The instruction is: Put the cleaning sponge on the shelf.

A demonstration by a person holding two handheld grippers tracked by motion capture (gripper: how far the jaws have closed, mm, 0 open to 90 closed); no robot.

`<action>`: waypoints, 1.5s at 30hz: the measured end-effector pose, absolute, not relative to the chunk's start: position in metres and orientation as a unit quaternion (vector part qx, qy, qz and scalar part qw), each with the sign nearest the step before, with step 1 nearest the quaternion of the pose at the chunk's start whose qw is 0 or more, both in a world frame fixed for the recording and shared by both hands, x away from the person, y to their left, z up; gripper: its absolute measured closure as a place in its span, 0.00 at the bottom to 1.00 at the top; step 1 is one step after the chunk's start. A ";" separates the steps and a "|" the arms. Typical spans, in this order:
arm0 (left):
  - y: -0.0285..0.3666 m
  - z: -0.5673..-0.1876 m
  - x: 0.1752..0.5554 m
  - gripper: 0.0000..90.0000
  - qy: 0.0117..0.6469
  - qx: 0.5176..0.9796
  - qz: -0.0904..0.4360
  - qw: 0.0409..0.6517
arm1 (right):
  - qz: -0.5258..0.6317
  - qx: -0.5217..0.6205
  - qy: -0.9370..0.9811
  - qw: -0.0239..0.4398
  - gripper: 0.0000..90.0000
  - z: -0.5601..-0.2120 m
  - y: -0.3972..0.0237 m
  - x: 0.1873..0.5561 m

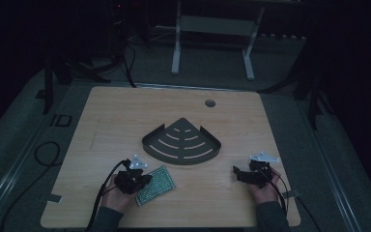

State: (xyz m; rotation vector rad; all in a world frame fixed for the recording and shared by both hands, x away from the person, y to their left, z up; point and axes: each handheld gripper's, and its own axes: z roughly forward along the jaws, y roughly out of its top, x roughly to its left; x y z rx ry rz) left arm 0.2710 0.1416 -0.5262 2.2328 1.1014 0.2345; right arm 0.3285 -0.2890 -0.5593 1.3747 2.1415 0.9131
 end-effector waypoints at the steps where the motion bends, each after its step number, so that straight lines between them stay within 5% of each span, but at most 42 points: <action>1: 0.140 -0.527 0.271 1.00 0.419 0.849 0.092 0.308 | 0.330 0.496 0.773 0.217 0.18 -0.559 -0.289 0.329; 30: 0.173 -0.524 0.278 1.00 0.488 0.820 0.126 0.272 | 0.330 0.496 0.773 0.217 0.18 -0.559 -0.289 0.328; 45: 0.193 -0.494 0.299 0.80 0.427 0.840 0.101 0.319 | 0.330 0.497 0.773 0.217 0.18 -0.559 -0.289 0.328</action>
